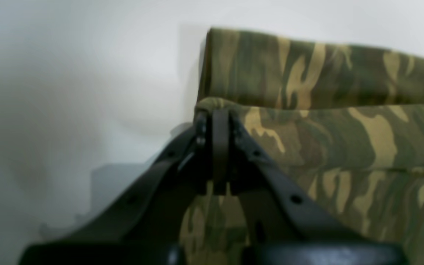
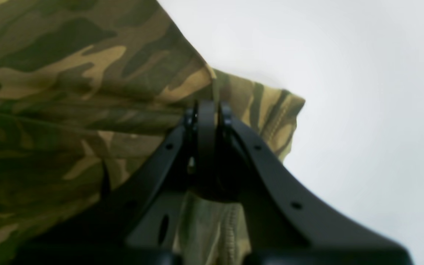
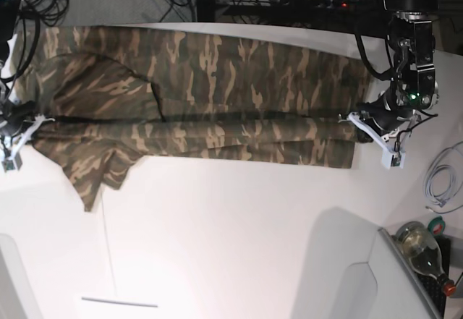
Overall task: Layout the t-shirt on the table in an organized manner, then fold the t-shirt properly
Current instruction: 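Fold the held shirt edge over toward the hem with both grippers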
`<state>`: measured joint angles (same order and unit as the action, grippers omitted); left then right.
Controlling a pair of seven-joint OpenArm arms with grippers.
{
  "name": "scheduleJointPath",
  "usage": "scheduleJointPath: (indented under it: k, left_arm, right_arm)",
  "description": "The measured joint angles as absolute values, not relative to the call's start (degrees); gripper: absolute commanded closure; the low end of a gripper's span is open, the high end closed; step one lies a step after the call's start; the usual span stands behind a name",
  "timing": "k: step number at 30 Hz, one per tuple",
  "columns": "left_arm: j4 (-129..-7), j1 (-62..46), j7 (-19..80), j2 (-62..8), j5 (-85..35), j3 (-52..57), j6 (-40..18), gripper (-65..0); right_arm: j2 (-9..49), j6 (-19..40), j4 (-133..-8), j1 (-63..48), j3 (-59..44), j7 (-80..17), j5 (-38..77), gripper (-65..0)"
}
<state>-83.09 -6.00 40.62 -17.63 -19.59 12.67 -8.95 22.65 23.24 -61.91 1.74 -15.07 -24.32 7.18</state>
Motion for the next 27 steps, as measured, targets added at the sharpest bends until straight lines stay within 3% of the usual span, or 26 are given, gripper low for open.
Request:
scheduleJointPath:
  k: [10,27]
  left_arm:
    - [-85.1,-8.8,41.0,-17.4,-19.6,15.6,-9.0,0.0]
    - [-85.2,-12.2,40.7,-17.4,-19.7,16.0,-9.0,0.0]
  right_arm:
    - [20.9,23.2,-68.4,-3.0,-16.6,-28.6,7.5,0.0]
    - [20.9,23.2,-65.9,-4.2,-16.9,-28.4,7.5,0.0]
